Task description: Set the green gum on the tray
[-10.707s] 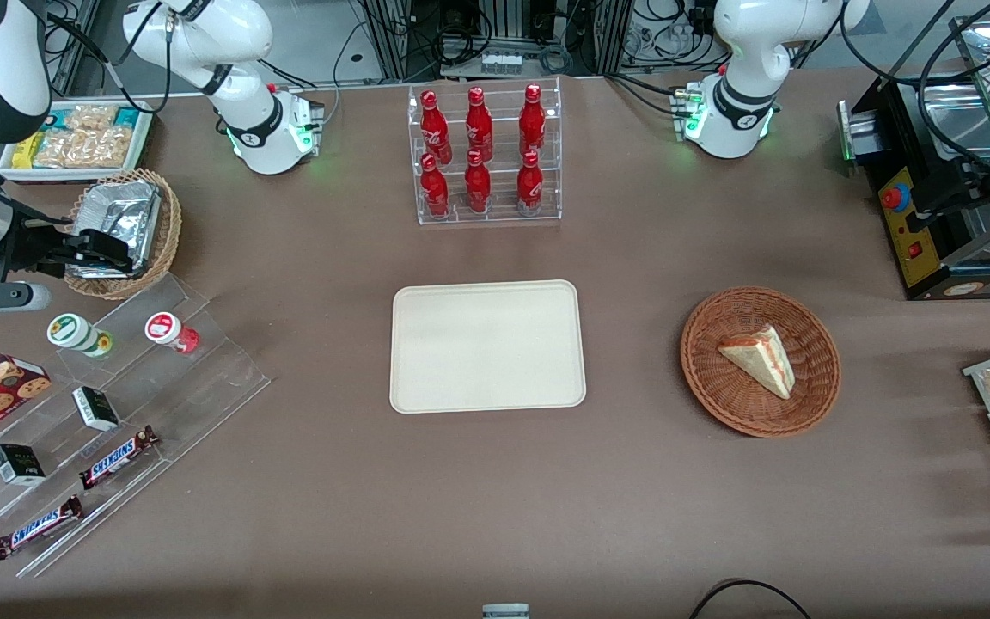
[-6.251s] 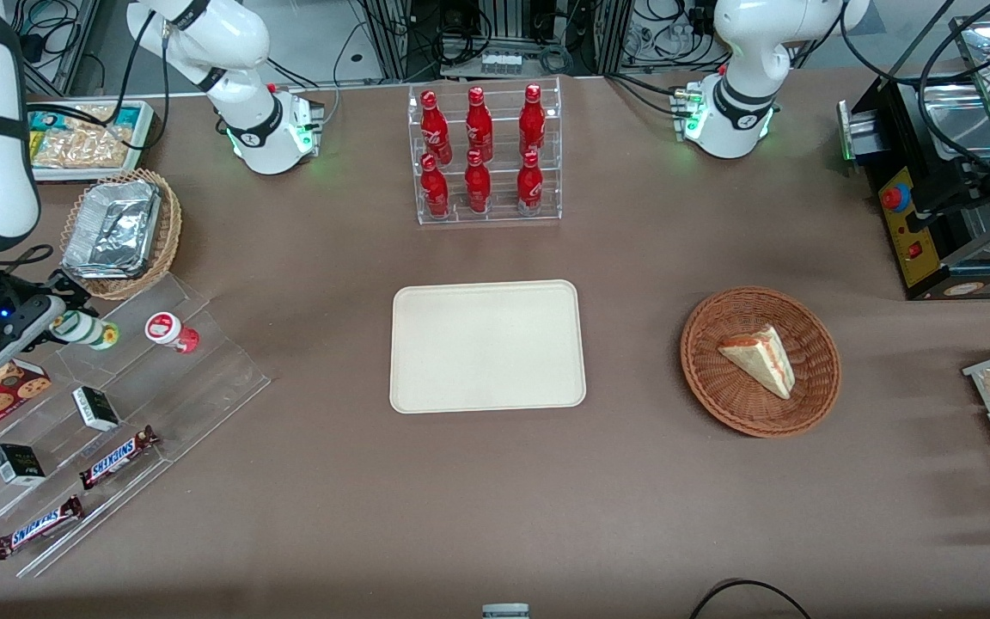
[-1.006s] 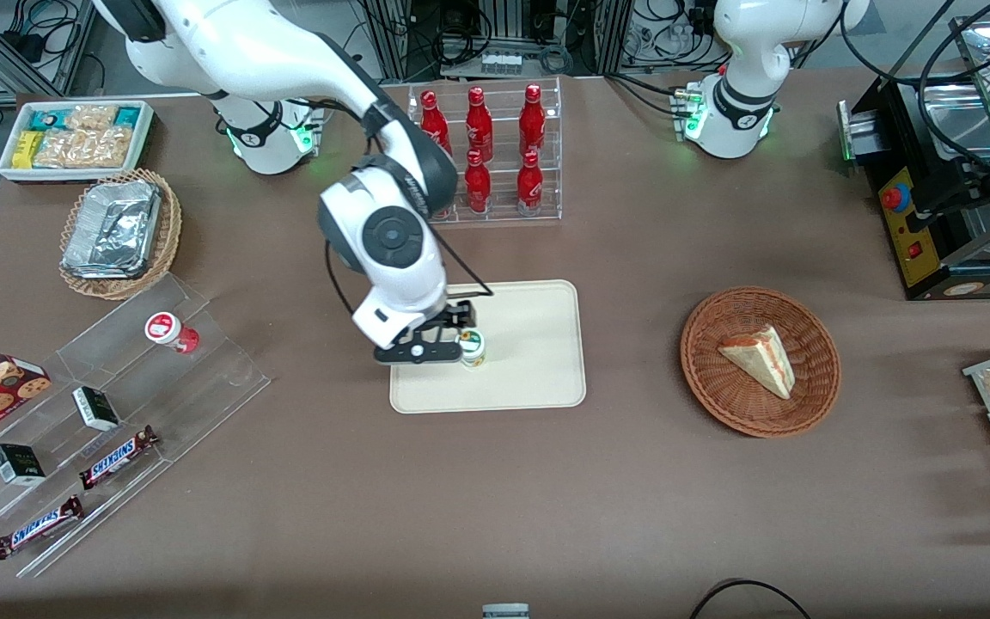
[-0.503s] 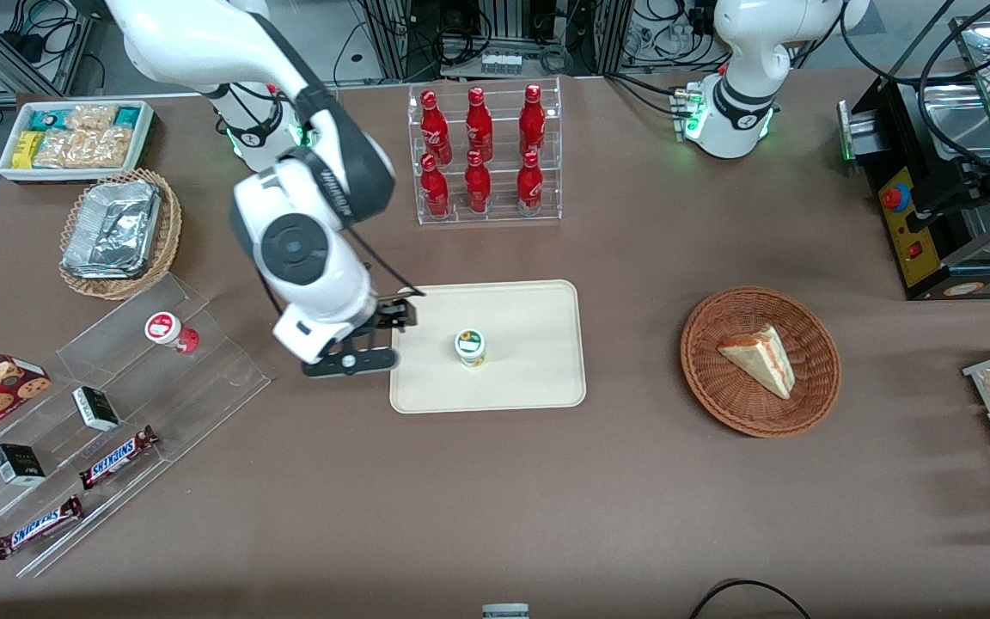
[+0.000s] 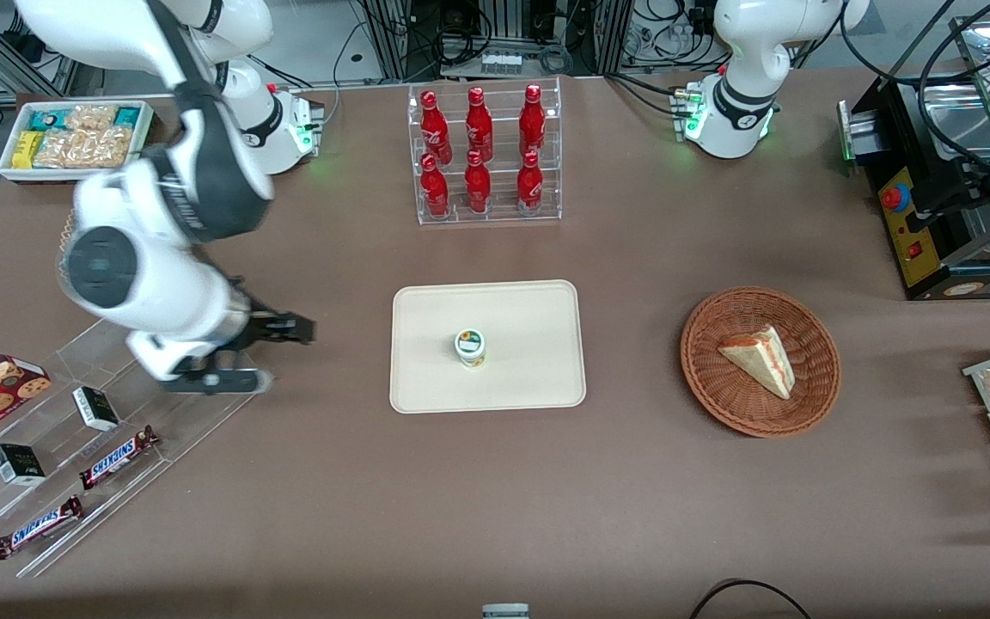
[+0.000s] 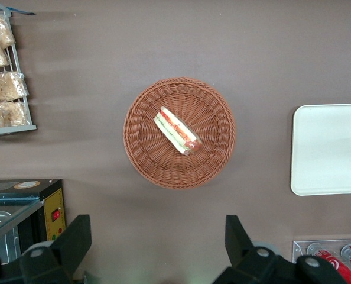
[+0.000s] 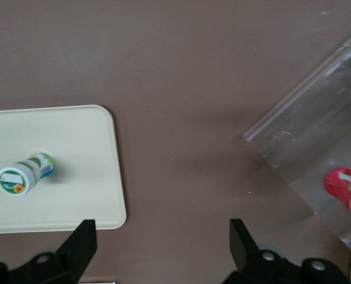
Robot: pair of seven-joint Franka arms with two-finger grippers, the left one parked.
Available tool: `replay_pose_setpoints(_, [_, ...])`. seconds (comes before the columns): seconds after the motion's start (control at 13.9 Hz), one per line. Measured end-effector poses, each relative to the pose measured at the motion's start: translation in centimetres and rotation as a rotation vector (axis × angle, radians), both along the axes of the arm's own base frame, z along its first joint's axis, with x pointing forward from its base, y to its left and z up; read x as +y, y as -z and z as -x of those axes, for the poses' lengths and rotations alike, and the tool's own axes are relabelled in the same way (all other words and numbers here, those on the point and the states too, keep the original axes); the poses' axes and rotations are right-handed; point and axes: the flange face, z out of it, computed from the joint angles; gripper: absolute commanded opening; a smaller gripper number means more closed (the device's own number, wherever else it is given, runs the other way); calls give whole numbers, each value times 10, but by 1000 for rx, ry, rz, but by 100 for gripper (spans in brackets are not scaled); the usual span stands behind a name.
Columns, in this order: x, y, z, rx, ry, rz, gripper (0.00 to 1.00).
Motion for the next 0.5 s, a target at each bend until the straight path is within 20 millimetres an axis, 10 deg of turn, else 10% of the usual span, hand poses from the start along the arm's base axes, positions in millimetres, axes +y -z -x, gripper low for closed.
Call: replay_pose_setpoints(0.5, [-119,-33,7,6,0,-26,100])
